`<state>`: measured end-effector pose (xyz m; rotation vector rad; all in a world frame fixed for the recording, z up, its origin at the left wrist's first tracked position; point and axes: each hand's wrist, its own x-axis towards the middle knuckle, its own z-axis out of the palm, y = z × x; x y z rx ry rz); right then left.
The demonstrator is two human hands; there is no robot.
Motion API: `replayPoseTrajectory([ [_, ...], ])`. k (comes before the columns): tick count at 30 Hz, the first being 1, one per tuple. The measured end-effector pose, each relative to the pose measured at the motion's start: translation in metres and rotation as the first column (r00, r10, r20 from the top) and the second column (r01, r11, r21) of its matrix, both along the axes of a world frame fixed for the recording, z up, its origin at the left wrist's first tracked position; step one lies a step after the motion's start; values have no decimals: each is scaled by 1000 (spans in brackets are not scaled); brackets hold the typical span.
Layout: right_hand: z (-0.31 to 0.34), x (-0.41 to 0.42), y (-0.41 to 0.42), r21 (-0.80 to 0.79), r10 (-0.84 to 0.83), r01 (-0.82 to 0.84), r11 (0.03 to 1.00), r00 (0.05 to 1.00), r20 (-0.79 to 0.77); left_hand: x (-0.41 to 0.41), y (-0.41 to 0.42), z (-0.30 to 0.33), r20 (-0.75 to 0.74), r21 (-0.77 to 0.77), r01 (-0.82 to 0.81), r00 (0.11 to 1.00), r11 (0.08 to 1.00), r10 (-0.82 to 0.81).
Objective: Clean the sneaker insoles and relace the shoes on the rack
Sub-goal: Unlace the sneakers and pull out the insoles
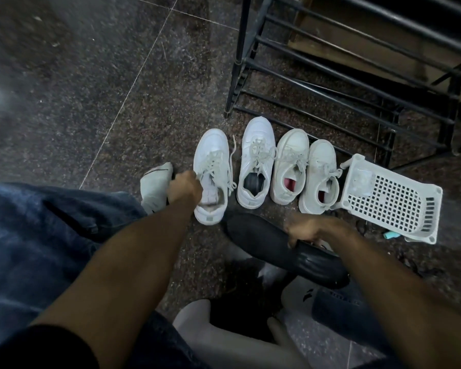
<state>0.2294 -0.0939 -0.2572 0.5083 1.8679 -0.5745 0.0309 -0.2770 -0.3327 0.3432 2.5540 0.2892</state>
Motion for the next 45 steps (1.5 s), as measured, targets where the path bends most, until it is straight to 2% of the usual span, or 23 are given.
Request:
replayPoseTrajectory([
  [5, -39, 18, -12, 73, -231, 235, 969, 971, -54, -44, 32, 7, -57, 41, -49, 997, 998, 52],
  [9, -68, 20, -34, -16, -365, 365, 931, 927, -83, -57, 42, 6, -41, 134, -195, 979, 972, 202],
  [11, -82, 17, -44, -72, -441, 435, 897, 890, -118, -47, 39, 4, -39, 184, -158, 985, 970, 168],
  [13, -95, 14, -54, -110, -468, 456, 883, 872, -143, -30, 31, 0, -36, 237, -115, 991, 965, 127],
  [17, -113, 20, -70, -119, -483, 469, 875, 858, -172, 2, 14, -10, -99, 269, -128, 982, 955, 160],
  [22, -110, 39, -76, -142, -427, 409, 901, 895, -128, 24, 9, -11, -188, 342, -94, 968, 935, 166],
  [24, -102, 40, -68, -40, -482, 490, 871, 837, -257, 29, 12, -7, -296, 338, -4, 949, 941, 111],
  [27, -78, 26, -52, 51, -529, 656, 753, 651, -545, 34, 25, -2, -414, 399, 215, 910, 891, -35],
  [28, -70, 20, -45, 48, -505, 662, 748, 615, -606, 35, 30, 0, -388, 427, 272, 917, 863, -97],
  [30, -59, 5, -34, 24, -437, 626, 780, 572, -694, 36, 42, -1, -229, 436, 322, 943, 841, -243],
  [32, -53, -10, -26, 9, -371, 527, 850, 609, -701, 40, 54, -4, -55, 363, 392, 915, 845, -401],
  [35, -55, -26, -16, 92, -260, 373, 923, 783, -566, 52, 62, -10, 113, 325, 401, 883, 856, -456],
  [37, -54, -29, -13, 128, -249, 358, 925, 824, -509, 60, 60, -13, 99, 306, 414, 882, 857, -461],
  [41, -58, -16, -16, 110, -262, 372, 922, 805, -532, 70, 50, -15, -12, 225, 501, 859, 836, -512],
  [43, -63, -6, -18, 107, -269, 395, 912, 775, -572, 68, 48, -11, -63, 270, 400, 915, 876, -398],
  [45, -68, -1, -18, 93, -300, 427, 899, 757, -580, 65, 56, -6, -47, 392, 148, 989, 908, -141],
])
